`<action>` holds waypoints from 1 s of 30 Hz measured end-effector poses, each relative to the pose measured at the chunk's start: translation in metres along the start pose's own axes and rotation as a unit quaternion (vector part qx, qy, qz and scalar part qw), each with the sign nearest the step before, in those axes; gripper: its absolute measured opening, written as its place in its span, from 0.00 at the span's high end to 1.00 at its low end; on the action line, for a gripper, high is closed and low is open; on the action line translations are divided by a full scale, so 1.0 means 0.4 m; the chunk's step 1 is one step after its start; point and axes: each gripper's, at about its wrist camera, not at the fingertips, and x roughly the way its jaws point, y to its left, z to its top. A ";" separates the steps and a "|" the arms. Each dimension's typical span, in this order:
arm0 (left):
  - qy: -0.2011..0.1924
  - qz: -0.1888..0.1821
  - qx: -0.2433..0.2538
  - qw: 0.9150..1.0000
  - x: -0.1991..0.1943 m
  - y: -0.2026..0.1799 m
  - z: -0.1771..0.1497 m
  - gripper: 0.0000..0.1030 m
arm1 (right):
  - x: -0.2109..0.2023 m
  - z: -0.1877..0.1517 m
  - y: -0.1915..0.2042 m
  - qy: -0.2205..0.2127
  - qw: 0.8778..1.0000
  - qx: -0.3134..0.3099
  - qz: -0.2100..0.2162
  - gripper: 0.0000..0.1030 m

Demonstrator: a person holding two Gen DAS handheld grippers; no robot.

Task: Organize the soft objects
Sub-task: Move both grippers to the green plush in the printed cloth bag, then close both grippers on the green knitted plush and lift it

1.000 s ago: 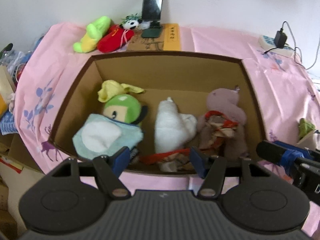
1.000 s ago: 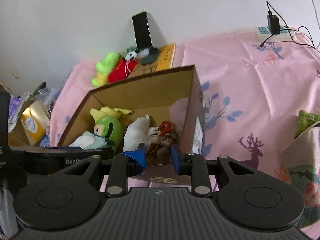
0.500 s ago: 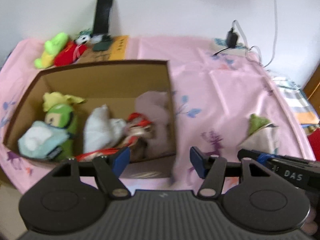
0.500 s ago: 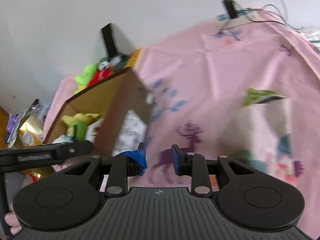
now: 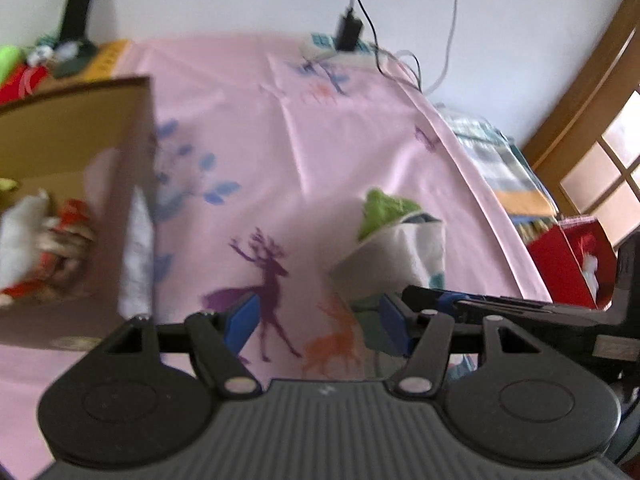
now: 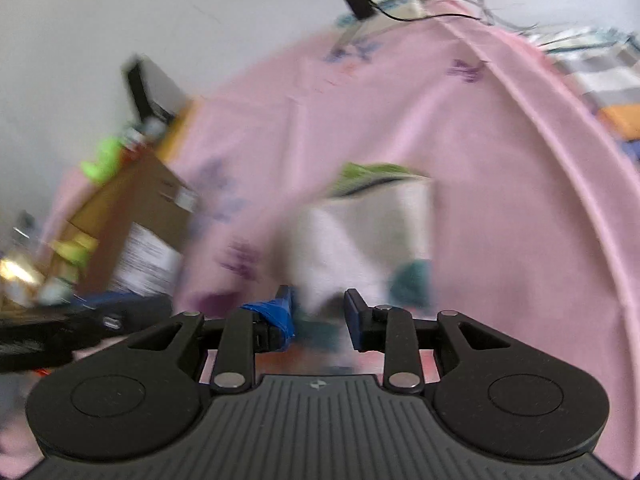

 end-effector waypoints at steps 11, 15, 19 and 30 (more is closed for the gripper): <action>0.021 -0.053 0.001 0.998 0.157 -0.051 0.055 0.40 | -0.018 0.023 -0.132 0.024 0.999 0.008 -0.036 0.95; -0.002 -0.046 0.003 0.999 0.187 -0.055 0.108 0.40 | -0.018 0.047 -0.131 0.041 0.995 -0.057 -0.077 0.91; 0.004 -0.051 -0.003 0.999 0.246 -0.053 0.151 0.40 | -0.053 0.094 -0.166 0.040 0.998 -0.049 -0.022 0.91; 0.030 -0.095 -0.038 0.994 0.335 -0.039 0.167 0.59 | 0.064 0.258 -0.224 0.002 0.994 0.097 0.044 0.90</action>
